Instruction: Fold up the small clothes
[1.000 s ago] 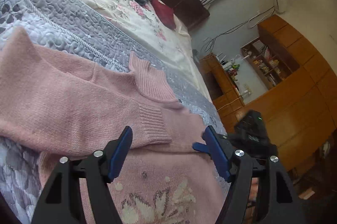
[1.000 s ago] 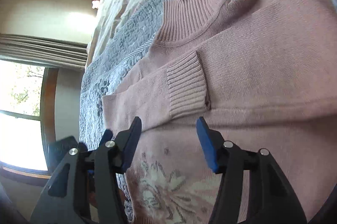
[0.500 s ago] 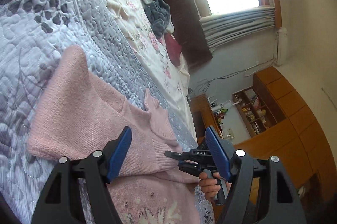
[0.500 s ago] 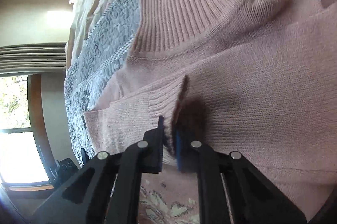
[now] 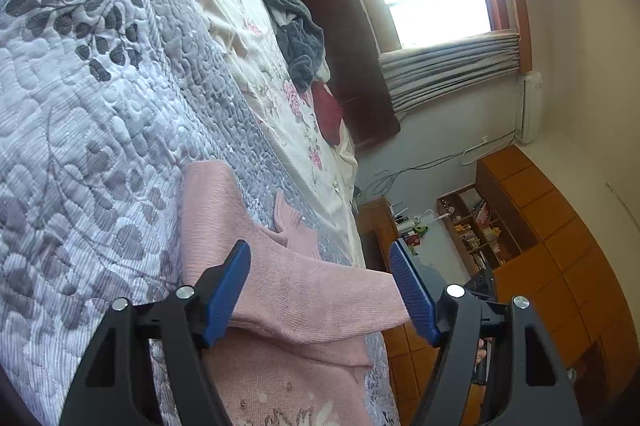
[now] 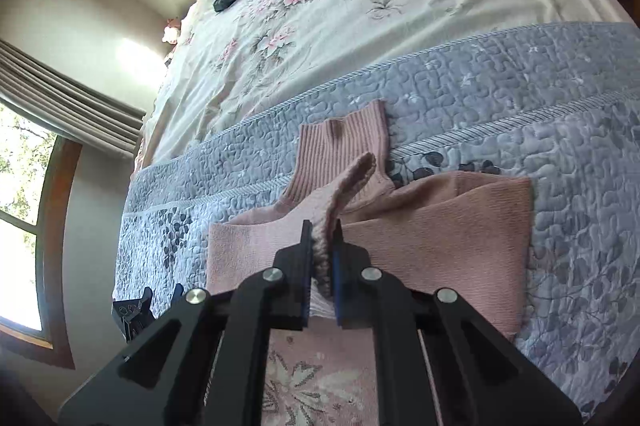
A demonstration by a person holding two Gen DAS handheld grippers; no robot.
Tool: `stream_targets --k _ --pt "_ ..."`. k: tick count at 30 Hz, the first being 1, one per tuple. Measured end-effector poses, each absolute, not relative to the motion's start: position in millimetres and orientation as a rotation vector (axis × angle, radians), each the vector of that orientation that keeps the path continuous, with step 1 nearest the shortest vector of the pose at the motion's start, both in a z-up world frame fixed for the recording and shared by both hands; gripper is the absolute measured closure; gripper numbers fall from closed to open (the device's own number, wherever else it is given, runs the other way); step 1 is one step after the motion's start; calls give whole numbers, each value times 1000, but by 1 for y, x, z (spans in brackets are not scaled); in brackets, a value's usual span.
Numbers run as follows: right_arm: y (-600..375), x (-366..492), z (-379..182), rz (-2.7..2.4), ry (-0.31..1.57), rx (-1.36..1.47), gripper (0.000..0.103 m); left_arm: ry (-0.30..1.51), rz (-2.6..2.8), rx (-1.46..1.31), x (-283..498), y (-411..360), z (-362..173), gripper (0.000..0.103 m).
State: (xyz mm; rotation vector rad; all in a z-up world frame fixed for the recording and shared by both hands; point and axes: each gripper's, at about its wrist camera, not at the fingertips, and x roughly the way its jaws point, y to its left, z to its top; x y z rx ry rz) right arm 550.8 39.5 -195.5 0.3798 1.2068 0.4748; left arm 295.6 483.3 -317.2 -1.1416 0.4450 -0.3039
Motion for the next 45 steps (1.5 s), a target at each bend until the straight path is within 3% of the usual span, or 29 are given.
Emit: stream_targets --k 20,24,31,36,39,40,41,43,45 --pt "-58 562 -326 260 1338 551 96 527 -306 -1079 310 461 -331 32" --pt "-63 563 -358 240 1393 544 92 579 -289 -1062 315 456 -337 32" --pt "-79 545 -304 347 1206 562 85 693 -301 -949 339 431 -320 31" --pt "-77 534 -346 465 1300 621 84 905 -266 -902 376 426 -336 31" --pt "-88 530 -370 450 1315 645 103 1025 -230 -864 387 428 -358 31" --pt "-91 529 -370 462 1306 667 103 1040 -231 -855 388 428 -360 32" --pt "-93 527 -364 478 1290 678 100 1060 -233 -834 390 428 -359 32" --pt "-90 525 -349 521 1266 650 79 1085 -220 -812 396 426 -347 32" --pt "-86 530 -333 530 1255 600 79 1048 -275 -812 411 425 -325 32"
